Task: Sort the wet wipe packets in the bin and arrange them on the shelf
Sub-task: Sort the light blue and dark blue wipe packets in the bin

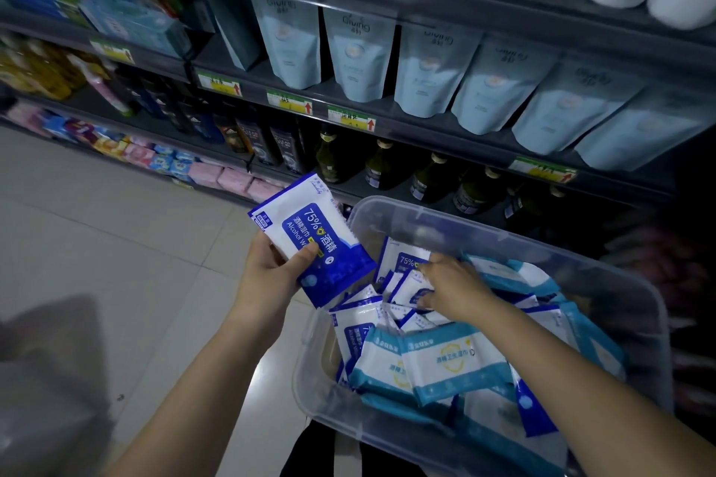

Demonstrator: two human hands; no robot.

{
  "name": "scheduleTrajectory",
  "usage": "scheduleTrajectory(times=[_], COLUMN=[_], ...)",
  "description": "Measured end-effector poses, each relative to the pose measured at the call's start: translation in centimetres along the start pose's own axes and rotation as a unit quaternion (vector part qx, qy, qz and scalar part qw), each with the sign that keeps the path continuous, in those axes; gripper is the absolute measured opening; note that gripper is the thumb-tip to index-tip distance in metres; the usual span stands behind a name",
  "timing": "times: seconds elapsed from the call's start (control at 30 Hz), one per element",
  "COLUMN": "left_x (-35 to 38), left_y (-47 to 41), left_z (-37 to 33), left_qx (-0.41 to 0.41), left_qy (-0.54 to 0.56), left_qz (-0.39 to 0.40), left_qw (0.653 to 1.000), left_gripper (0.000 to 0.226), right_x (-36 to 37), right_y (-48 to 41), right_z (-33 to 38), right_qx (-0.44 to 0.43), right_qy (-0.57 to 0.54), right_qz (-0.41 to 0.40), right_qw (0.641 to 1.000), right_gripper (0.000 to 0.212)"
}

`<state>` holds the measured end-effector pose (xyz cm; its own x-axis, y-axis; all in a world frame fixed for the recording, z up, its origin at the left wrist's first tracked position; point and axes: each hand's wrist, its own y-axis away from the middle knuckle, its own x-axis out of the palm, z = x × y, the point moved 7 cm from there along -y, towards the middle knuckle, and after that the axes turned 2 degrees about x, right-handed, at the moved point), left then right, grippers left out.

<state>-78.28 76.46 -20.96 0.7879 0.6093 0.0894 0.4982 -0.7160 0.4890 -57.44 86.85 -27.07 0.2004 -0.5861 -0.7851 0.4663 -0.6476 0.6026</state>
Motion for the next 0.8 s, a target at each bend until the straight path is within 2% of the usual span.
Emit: scheduleTrajectory(times=[0.17, 0.33, 0.5, 0.6, 0.67, 0.73, 0.8], left_x=[-0.2, -0.7, -0.7, -0.5, -0.3, 0.0, 0.4], left_y=[-0.1, -0.3, -0.3, -0.3, -0.2, -0.1, 0.0], left_z=[0.2, 0.9, 0.9, 0.8, 0.5, 0.1, -0.4], left_qx=[0.0, -0.014, -0.017, -0.015, -0.014, -0.013, -0.007], left_qy=[-0.002, 0.003, 0.008, 0.004, 0.005, 0.005, -0.002], left_qz=[-0.005, -0.022, -0.025, -0.023, -0.022, -0.023, -0.021], left_qw=[1.0, 1.0, 1.0, 1.0, 1.0, 1.0, 1.0], left_gripper=[0.031, 0.031, 0.033, 0.033, 0.032, 0.031, 0.031], right_x=[0.4, 0.7, -0.1, -1.2, -2.7, -4.7, -6.7], right_y=[-3.2, -4.0, -2.1, -0.2, 1.0, 2.2, 3.4], right_z=[-0.9, -0.7, 0.5, 1.1, 0.9, 0.3, -0.7], right_qx=[0.028, 0.025, -0.008, -0.055, -0.052, -0.032, -0.009], right_qy=[-0.063, -0.009, -0.023, -0.005, -0.07, -0.188, -0.36], right_qz=[-0.016, -0.007, -0.035, -0.112, -0.169, -0.209, -0.224], right_qw=[0.997, 1.0, 0.999, 0.992, 0.982, 0.959, 0.905], right_gripper=[0.06, 0.067, 0.051, 0.039, 0.034, 0.034, 0.03])
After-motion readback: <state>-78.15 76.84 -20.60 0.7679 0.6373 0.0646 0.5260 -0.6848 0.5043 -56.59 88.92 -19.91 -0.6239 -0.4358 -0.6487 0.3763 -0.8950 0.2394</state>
